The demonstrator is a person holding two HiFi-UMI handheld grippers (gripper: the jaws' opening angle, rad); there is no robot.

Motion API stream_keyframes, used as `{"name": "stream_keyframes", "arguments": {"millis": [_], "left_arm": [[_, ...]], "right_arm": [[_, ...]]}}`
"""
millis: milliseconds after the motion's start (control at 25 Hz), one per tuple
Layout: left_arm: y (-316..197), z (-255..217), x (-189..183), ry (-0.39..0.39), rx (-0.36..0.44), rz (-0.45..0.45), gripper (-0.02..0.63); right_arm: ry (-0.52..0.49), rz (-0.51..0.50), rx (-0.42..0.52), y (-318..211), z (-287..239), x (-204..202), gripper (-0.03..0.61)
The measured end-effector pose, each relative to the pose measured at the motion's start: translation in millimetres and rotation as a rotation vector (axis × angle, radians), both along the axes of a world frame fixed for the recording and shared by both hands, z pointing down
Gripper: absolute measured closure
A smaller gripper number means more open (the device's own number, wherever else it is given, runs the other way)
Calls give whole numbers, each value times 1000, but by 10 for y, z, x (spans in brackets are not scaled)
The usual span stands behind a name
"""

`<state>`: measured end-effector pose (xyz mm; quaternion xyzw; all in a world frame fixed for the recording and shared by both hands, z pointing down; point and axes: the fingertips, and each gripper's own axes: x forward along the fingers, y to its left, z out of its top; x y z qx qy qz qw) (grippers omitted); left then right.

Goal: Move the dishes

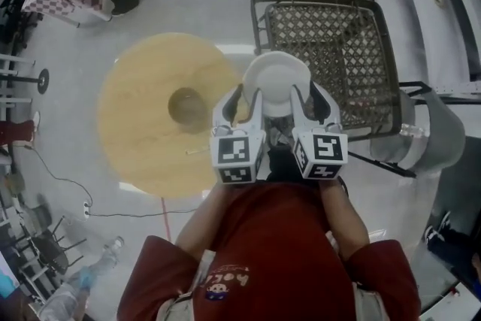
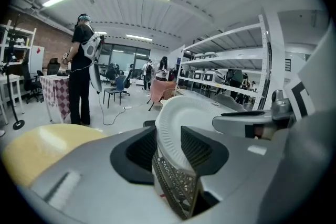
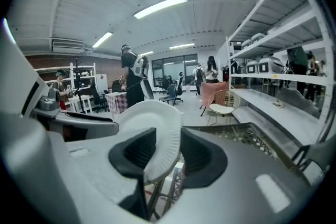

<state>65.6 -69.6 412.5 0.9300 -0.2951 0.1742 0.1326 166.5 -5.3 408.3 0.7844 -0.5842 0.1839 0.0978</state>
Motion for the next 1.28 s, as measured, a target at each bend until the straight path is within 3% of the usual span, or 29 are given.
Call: {"name": "stream_keyframes", "arguments": {"millis": [600,1280], "left_arm": [[608,131,1275,-9,-26,207,459],[746,689,1865,-146,-87,262,459]], "right_arm": [[-3,202,-31,783,90,1141,431],[-114,218,-124,962,756,1692,431]]}}
